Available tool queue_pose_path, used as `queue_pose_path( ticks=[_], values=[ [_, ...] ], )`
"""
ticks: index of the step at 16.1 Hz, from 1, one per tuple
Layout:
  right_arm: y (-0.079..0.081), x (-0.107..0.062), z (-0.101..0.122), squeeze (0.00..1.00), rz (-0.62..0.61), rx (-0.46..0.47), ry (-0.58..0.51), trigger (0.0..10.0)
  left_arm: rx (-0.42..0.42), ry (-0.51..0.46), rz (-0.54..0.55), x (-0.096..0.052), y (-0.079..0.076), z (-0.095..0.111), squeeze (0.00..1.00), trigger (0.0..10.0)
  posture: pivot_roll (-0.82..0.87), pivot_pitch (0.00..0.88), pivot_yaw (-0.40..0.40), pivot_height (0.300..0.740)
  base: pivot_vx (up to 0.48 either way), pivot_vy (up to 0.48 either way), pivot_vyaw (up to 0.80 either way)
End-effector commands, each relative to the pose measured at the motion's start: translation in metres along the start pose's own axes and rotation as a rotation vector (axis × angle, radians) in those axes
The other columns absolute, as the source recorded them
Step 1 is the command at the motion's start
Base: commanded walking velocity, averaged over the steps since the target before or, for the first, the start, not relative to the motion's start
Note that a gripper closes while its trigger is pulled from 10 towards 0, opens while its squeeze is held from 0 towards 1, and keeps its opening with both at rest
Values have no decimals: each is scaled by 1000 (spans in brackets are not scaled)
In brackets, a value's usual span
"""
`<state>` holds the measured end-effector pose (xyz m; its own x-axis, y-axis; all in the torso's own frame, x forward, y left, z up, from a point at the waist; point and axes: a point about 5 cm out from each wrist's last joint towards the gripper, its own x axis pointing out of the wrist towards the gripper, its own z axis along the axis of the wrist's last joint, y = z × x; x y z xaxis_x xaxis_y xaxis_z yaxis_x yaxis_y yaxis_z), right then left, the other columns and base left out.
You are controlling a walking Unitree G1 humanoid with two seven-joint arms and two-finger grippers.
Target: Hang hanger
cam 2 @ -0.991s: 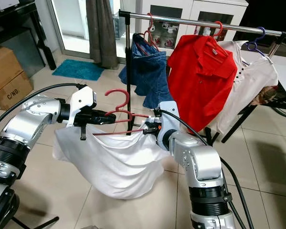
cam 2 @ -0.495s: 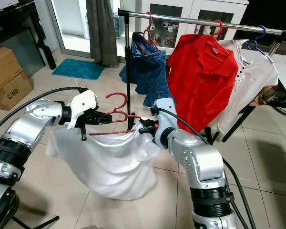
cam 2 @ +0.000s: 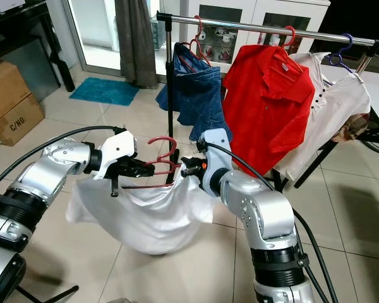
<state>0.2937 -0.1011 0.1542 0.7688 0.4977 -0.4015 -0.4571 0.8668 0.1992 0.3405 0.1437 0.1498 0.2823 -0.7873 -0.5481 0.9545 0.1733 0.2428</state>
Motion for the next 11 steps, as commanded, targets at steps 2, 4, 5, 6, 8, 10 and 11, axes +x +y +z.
queue_pose_path(
  ticks=[2,4,5,6,8,10,11],
  values=[
    [-1,-2,9,0,1,-18,-39,0,34,20,-18,-3,-1,1,0,0,-180,0,13,740,0,0,0],
    [-5,-2,8,0,-4,-24,-37,0,41,29,-44,-8,-2,-1,0,0,-175,0,10,740,0,0,0],
    [-5,-1,8,0,-2,-30,-36,0,51,30,-63,-9,-3,-1,0,0,-170,0,11,740,0,0,0],
    [-3,0,9,0,9,-37,-35,0,59,25,-72,-10,-4,1,0,0,-170,0,11,740,0,0,0],
    [1,0,8,0,31,-52,-30,196,67,3,-78,-12,-5,5,0,0,-165,0,2,740,0,0,0],
    [6,-1,6,0,64,-67,-26,10000,62,-15,-89,-14,-9,5,0,0,-164,0,-4,740,0,0,0],
    [9,-1,7,1000,85,-63,-33,10000,59,-21,-92,-16,-10,4,0,0,-166,0,-5,740,0,0,0]
  ],
)
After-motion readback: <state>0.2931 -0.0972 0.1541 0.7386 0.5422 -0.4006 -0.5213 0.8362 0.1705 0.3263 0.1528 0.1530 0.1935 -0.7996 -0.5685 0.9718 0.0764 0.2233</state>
